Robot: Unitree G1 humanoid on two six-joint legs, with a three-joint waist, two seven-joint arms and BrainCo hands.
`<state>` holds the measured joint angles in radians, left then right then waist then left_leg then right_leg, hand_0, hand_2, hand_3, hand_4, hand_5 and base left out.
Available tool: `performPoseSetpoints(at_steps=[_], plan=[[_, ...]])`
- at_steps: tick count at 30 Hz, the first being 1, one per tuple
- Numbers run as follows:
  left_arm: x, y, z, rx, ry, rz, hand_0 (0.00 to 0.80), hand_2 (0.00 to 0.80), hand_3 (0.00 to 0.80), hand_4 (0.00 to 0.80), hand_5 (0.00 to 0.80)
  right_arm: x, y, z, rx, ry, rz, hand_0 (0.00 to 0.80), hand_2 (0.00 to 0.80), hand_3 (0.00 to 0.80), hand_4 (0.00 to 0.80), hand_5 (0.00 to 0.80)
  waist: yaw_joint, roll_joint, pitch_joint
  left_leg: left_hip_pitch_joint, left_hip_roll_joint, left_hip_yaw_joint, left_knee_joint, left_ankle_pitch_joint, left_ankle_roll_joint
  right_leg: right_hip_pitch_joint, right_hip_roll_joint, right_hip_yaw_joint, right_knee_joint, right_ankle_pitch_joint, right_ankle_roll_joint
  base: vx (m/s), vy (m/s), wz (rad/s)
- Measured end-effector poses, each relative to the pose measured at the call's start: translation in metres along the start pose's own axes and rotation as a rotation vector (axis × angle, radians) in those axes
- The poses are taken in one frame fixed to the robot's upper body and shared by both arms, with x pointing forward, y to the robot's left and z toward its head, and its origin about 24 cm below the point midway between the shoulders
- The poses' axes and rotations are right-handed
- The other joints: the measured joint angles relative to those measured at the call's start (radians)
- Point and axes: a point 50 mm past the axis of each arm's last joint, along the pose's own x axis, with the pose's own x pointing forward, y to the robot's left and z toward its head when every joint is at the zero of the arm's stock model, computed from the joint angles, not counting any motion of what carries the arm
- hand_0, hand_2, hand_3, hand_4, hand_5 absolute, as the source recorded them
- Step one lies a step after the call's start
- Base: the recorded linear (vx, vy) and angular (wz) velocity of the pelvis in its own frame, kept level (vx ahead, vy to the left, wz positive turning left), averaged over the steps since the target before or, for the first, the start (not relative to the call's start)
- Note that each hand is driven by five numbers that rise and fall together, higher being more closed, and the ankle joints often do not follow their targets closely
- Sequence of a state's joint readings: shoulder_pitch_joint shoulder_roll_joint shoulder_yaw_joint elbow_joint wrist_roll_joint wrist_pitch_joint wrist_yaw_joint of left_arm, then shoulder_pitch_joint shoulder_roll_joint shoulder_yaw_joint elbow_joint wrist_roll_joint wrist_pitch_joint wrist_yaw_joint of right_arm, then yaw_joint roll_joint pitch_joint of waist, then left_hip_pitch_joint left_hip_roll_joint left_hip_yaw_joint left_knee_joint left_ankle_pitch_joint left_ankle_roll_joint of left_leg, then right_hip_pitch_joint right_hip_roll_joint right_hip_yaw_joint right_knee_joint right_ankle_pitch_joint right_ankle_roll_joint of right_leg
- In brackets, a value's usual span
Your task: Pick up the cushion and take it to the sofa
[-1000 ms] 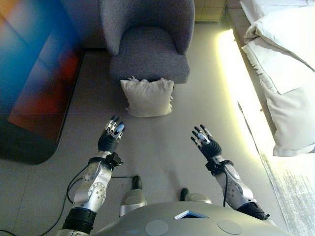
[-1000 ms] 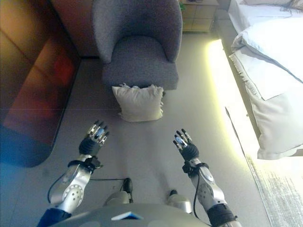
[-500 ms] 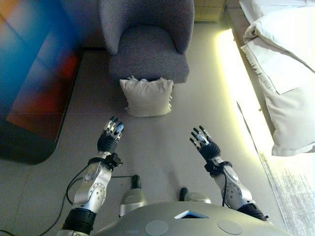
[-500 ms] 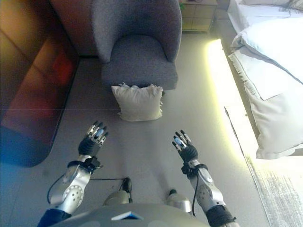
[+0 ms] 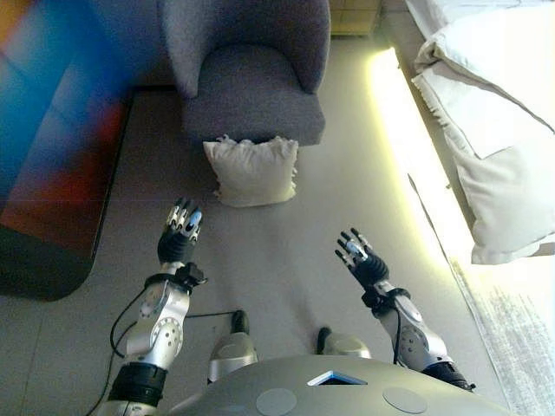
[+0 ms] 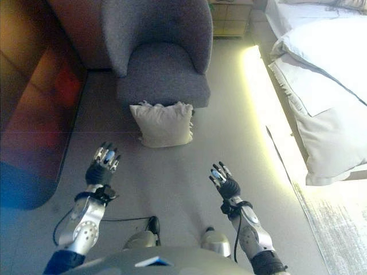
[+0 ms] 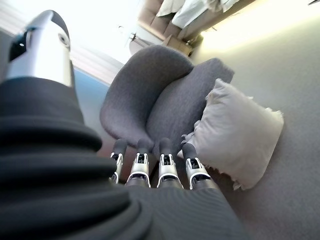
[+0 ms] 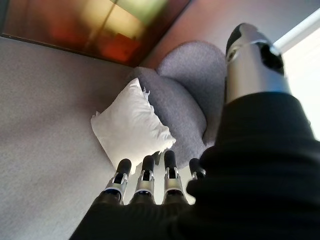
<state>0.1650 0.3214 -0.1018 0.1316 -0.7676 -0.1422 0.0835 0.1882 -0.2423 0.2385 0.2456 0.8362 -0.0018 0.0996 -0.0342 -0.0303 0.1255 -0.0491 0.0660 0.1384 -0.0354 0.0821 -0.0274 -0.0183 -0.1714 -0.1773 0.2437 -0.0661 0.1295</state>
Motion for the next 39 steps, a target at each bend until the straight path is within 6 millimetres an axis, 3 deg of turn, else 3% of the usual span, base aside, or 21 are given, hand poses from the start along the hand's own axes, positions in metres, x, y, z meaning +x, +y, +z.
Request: performPoseSetpoints(at_steps=[1,2,4,5,6,7,8,9,10,12,14,20,22,24,27,30,32,34,35,37,39], plan=[[0.005,-0.004,0.002,-0.007,-0.009,-0.009,0.000,0.000,0.000,0.000,0.000,0.001,0.001,0.003,0.003,-0.019,0.000,0.000,0.000,0.000,0.000,0.000,-0.005,0.001,0.022,-0.037,-0.013,0.002,0.105,-0.038,0.044,-0.058,-0.029,0.004,0.135,0.000,0.000,0.116,0.151,0.86],[0.007,-0.007,-0.001,-0.022,-0.004,-0.013,0.000,0.000,0.000,0.000,0.000,-0.002,-0.004,0.006,-0.009,-0.031,-0.014,0.000,0.000,0.000,0.000,0.000,-0.010,0.017,0.037,-0.087,-0.018,0.005,0.229,-0.104,0.050,-0.091,-0.044,0.026,0.259,0.000,-0.003,0.157,0.092,0.91],[0.004,-0.003,-0.002,-0.011,0.003,-0.007,0.000,0.000,0.000,0.000,0.000,-0.005,-0.008,-0.001,0.005,-0.007,-0.049,0.000,0.000,0.000,0.000,0.000,-0.004,0.043,0.032,-0.081,-0.009,-0.045,0.219,-0.117,0.046,-0.137,-0.021,0.087,0.377,0.047,-0.053,0.211,0.008,0.97],[0.002,0.001,-0.001,0.010,0.007,-0.007,0.000,0.000,0.000,0.000,0.000,-0.006,-0.008,-0.005,0.022,-0.004,-0.058,0.000,0.000,0.000,0.000,0.000,-0.004,0.039,0.019,-0.074,-0.004,-0.058,0.144,-0.121,0.041,-0.153,0.016,0.095,0.353,0.034,-0.064,0.267,-0.094,1.17],[0.003,0.006,0.006,0.045,0.001,-0.020,0.000,0.000,0.000,0.000,0.000,-0.008,-0.005,-0.010,0.061,-0.015,-0.068,0.000,0.000,0.000,0.000,0.000,-0.013,-0.010,0.002,-0.071,-0.060,-0.049,0.167,-0.160,0.052,-0.167,0.001,0.104,0.272,0.026,-0.070,0.290,-0.155,1.21],[0.003,0.010,0.011,0.061,-0.004,-0.020,0.000,0.000,0.000,0.000,0.000,-0.010,-0.002,-0.005,0.068,-0.045,-0.056,0.000,0.000,0.000,0.000,0.000,-0.018,-0.041,0.011,-0.081,-0.073,0.012,0.336,-0.196,0.101,-0.166,-0.013,0.125,0.218,-0.010,-0.020,0.308,-0.191,1.09],[0.001,0.018,0.009,0.059,0.015,0.011,0.000,0.000,0.000,0.000,0.000,-0.009,-0.002,-0.006,0.072,-0.048,-0.057,0.000,0.000,0.000,0.000,0.000,-0.031,-0.050,0.016,-0.017,-0.096,-0.017,0.273,-0.241,0.093,-0.151,-0.010,0.153,0.172,-0.044,0.001,0.323,-0.174,0.95],[0.000,0.019,0.004,0.054,0.035,0.021,0.000,0.000,0.000,0.000,0.000,-0.012,-0.005,-0.007,0.071,-0.041,-0.067,0.000,0.000,0.000,0.000,0.000,-0.036,-0.048,0.018,0.000,-0.096,-0.036,0.259,-0.230,0.109,-0.158,0.012,0.160,0.136,-0.059,-0.010,0.313,-0.133,0.80],[-0.002,0.016,-0.001,0.042,0.047,0.011,0.000,0.000,0.000,0.000,0.000,-0.017,-0.010,-0.009,0.063,-0.030,-0.082,0.000,0.000,0.000,0.000,0.000,-0.039,-0.028,0.018,0.001,-0.073,-0.042,0.252,-0.227,0.104,-0.174,0.042,0.164,0.068,-0.049,0.000,0.338,-0.098,0.75],[-0.006,0.013,-0.006,0.060,0.076,-0.012,0.000,0.000,0.000,0.000,0.000,-0.018,-0.011,-0.010,0.078,-0.026,-0.088,0.000,0.000,0.000,0.000,0.000,-0.058,-0.048,0.009,0.005,-0.074,-0.036,0.212,-0.207,0.101,-0.218,0.019,0.170,-0.117,0.024,0.066,0.349,-0.062,0.60],[-0.013,0.014,-0.016,0.067,0.122,-0.014,0.000,0.000,0.000,0.000,0.000,-0.017,-0.011,-0.009,0.098,-0.033,-0.086,0.000,0.000,0.000,0.000,0.000,-0.071,-0.066,-0.001,0.038,-0.077,-0.027,0.179,-0.209,0.095,-0.249,0.006,0.159,-0.236,0.098,0.062,0.425,-0.062,0.16],[-0.019,0.011,-0.025,0.072,0.174,-0.066,0.000,0.000,0.000,0.000,0.000,-0.030,-0.027,-0.019,0.140,-0.017,-0.164,0.000,0.000,0.000,0.000,0.000,-0.101,-0.106,-0.037,0.159,-0.070,-0.092,0.145,-0.282,-0.012,-0.264,0.013,0.147,-0.206,0.163,0.055,0.500,-0.074,0.24],[-0.022,0.003,-0.030,0.062,0.193,-0.095,0.000,0.000,0.000,0.000,0.000,-0.033,-0.039,-0.019,0.141,-0.013,-0.210,0.000,0.000,0.000,0.000,0.000,-0.112,-0.061,-0.027,0.201,-0.015,-0.094,0.140,-0.302,-0.039,-0.274,0.058,0.108,-0.119,0.165,0.053,0.521,-0.133,0.15],[-0.023,0.000,-0.031,0.050,0.199,-0.100,0.000,0.000,0.000,0.000,0.000,-0.030,-0.040,-0.011,0.124,-0.029,-0.201,0.000,0.000,0.000,0.000,0.000,-0.119,-0.018,-0.026,0.248,0.022,-0.082,0.118,-0.317,-0.058,-0.292,0.088,0.070,-0.046,0.163,0.033,0.484,-0.130,-0.32],[-0.021,-0.004,-0.028,0.039,0.180,-0.084,0.000,0.000,0.000,0.000,0.000,-0.021,-0.037,-0.001,0.097,-0.045,-0.173,0.000,0.000,0.000,0.000,0.000,-0.125,0.010,-0.035,0.285,0.058,-0.028,0.153,-0.324,-0.073,-0.305,0.119,0.016,0.031,0.105,-0.059,0.451,-0.179,-0.60],[-0.017,0.002,-0.021,0.048,0.153,-0.034,0.000,0.000,0.000,0.000,0.000,-0.016,-0.031,-0.001,0.093,-0.024,-0.144,0.000,0.000,0.000,0.000,0.000,-0.139,-0.004,-0.058,0.184,0.093,0.009,0.438,-0.317,-0.109,-0.283,0.145,-0.001,0.049,0.057,-0.112,0.443,-0.243,-0.49],[-0.017,0.002,-0.021,0.034,0.144,-0.016,0.000,0.000,0.000,0.000,0.000,-0.015,-0.029,-0.003,0.089,-0.017,-0.129,0.000,0.000,0.000,0.000,0.000,-0.120,-0.013,-0.078,0.093,0.126,0.018,0.681,-0.190,-0.149,-0.237,0.165,0.009,0.012,0.052,-0.165,0.388,-0.088,-0.82],[-0.011,-0.007,-0.021,0.005,0.135,-0.028,0.000,0.000,0.000,0.000,0.000,-0.011,-0.027,-0.006,0.055,-0.003,-0.118,0.000,0.000,0.000,0.000,0.000,-0.106,-0.029,-0.084,-0.017,0.132,-0.006,0.892,-0.038,-0.101,-0.183,0.168,0.055,-0.033,0.060,-0.240,0.275,0.060,-0.68],[-0.008,-0.015,-0.021,-0.008,0.133,-0.053,0.000,0.000,0.000,0.000,0.000,-0.010,-0.027,-0.005,0.051,-0.009,-0.117,0.000,0.000,0.000,0.000,0.000,-0.101,-0.034,-0.083,-0.093,0.128,-0.012,0.948,-0.063,-0.088,-0.169,0.160,0.066,-0.055,0.060,-0.242,0.251,0.137,-0.43],[-0.005,-0.021,-0.020,-0.025,0.121,-0.062,0.000,0.000,0.000,0.000,0.000,-0.008,-0.024,-0.003,0.038,-0.012,-0.098,0.000,0.000,0.000,0.000,0.000,-0.081,-0.051,-0.070,-0.159,0.102,-0.002,0.821,-0.104,-0.056,-0.126,0.152,0.112,-0.093,0.062,-0.241,0.230,0.172,-0.54],[-0.007,-0.018,-0.021,-0.026,0.125,-0.037,0.000,0.000,0.000,0.000,0.000,-0.008,-0.024,-0.001,0.027,-0.012,-0.089,0.000,0.000,0.000,0.000,0.000,-0.078,-0.036,-0.063,-0.183,0.104,-0.005,0.636,-0.104,-0.056,-0.089,0.163,0.117,-0.126,0.060,-0.235,0.274,0.209,-0.63]])
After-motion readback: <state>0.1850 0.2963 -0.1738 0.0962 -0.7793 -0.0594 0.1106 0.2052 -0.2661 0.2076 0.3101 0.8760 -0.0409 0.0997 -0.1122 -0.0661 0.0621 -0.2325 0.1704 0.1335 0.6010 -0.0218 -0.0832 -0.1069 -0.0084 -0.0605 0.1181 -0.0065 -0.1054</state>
